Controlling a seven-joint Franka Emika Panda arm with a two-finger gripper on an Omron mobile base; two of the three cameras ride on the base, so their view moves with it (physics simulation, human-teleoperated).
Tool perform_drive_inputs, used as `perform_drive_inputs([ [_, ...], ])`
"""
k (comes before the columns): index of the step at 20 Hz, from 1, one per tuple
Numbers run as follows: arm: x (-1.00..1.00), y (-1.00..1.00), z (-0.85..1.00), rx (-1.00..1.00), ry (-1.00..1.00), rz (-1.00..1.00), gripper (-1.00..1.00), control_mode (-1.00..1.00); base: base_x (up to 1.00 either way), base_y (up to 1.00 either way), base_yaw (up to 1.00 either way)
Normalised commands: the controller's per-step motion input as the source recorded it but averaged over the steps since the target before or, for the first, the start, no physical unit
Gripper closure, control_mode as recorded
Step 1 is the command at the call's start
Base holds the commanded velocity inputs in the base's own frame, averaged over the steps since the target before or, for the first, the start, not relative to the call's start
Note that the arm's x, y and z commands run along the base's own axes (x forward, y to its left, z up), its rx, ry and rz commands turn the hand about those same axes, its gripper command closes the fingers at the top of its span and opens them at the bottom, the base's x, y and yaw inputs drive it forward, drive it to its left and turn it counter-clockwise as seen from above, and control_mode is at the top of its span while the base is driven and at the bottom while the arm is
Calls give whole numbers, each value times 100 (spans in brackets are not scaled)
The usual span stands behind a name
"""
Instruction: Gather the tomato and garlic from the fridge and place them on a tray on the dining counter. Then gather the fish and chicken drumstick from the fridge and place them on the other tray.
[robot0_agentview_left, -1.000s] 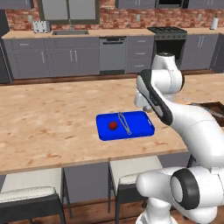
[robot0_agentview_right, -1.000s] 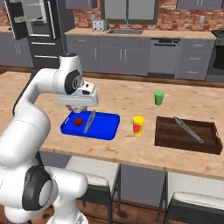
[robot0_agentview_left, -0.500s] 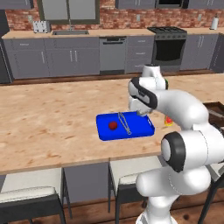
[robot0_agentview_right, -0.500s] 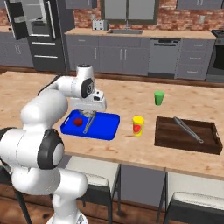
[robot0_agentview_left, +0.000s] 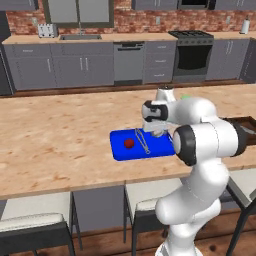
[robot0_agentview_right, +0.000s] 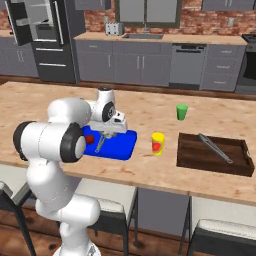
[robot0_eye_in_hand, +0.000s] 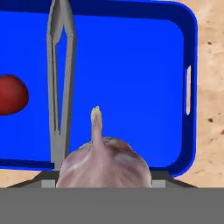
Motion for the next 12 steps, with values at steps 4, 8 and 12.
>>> perform_drive_inputs([
  [4,56,-27,-42,0,0,0,100,-100,0,0,0],
  [8,26,-17,-47,0,0,0,100,-100,0,0,0],
  [12,21,-4,-41,0,2,0,100,-100,0,0,0],
])
